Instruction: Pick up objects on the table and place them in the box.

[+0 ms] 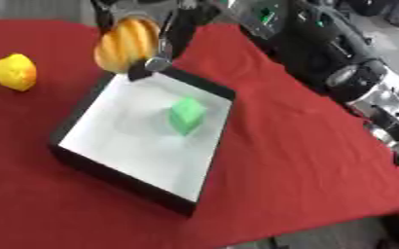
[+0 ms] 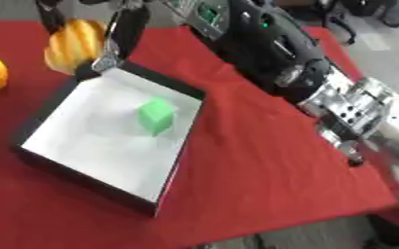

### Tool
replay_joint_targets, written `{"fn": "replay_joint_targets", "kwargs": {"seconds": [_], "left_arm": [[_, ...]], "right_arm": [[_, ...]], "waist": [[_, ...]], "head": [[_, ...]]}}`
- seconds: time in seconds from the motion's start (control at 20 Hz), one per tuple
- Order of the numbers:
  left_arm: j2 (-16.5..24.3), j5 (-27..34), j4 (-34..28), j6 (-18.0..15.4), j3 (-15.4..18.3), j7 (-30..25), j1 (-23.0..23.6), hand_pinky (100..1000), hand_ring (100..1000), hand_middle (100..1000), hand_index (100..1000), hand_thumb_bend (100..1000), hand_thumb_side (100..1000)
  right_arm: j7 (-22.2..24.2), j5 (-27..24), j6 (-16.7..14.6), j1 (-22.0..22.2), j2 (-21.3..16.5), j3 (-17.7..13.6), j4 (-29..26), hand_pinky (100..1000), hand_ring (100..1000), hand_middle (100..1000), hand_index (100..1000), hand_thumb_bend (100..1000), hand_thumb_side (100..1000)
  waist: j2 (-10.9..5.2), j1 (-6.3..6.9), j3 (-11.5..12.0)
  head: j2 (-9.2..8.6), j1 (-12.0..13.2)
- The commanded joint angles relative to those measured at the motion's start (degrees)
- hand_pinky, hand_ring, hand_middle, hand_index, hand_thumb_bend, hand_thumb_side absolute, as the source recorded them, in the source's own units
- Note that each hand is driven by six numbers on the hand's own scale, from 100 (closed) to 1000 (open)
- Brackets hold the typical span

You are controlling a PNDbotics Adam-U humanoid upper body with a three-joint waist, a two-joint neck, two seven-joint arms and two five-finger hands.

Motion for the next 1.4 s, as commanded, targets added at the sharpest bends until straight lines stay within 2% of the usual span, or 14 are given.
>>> {"fn": "replay_joint_targets", "kwargs": {"seconds": [0.05, 0.3, 0.65, 0.9, 1.1, 1.2, 1.25, 1.4], "left_arm": [[2.93, -0.4, -0.4, -0.3, 0.48, -0.14, -0.32, 898, 640, 743, 837, 100, 755], [3.0, -0.63, -0.39, -0.31, 0.46, -0.11, -0.2, 898, 639, 743, 837, 100, 756], [1.89, -1.28, -0.43, 0.06, 0.53, -0.28, 0.27, 900, 637, 741, 836, 100, 767], [1.53, -1.63, -0.49, 0.25, 0.62, -0.24, 0.24, 901, 636, 741, 836, 100, 770], [1.53, -1.7, -0.59, 0.29, 0.6, -0.28, 0.13, 902, 636, 741, 836, 100, 770], [1.49, -1.74, -0.57, 0.28, 0.63, -0.27, 0.22, 902, 636, 740, 836, 100, 771], [1.46, -1.77, -0.54, 0.28, 0.64, -0.26, 0.29, 902, 636, 740, 836, 100, 772], [1.4, -1.87, -0.48, 0.27, 0.66, -0.27, 0.46, 902, 636, 740, 837, 100, 772]], "right_arm": [[2.61, 2.36, -2.85, -0.28, 0.98, -0.13, 1.71, 749, 662, 500, 608, 410, 581], [4.57, 3.05, -4.3, 0.36, 1.96, -0.29, 3.26, 750, 662, 499, 608, 406, 576], [6.61, 4.63, -3.88, 3.31, 3.46, -1.17, 5.87, 758, 662, 499, 609, 357, 519], [7.61, 7.18, -4.46, 4.76, 4.58, -1.14, 7.8, 775, 690, 537, 650, 363, 541], [8.79, 9.34, -6.12, 5.21, 5.04, -1.04, 9.09, 798, 738, 601, 702, 398, 573], [9.41, 10.3, -6.88, 5.32, 5.03, -1.17, 9.35, 830, 806, 710, 790, 457, 612], [9.67, 10.8, -7.23, 5.3, 4.96, -1.34, 9.33, 858, 851, 771, 838, 451, 639], [9.71, 12.14, -7.78, 5.2, 4.75, -2.12, 9.12, 893, 894, 827, 887, 444, 587]], "waist": [[-1.59, 0.03, -0.13], [-1.47, -0.15, -0.14], [-0.53, -0.45, 0.43], [0.03, -0.76, 0.66], [0.18, -0.83, 0.73], [0.19, -0.82, 0.74], [0.19, -0.81, 0.72], [0.2, -0.73, 0.64]], "head": [[-0.01, 0.22], [-0.01, 0.37], [-0.01, 0.22], [-0.01, -0.15], [-0.01, -0.16], [-0.01, -0.14], [-0.01, -0.16], [-0.01, -0.17]]}}
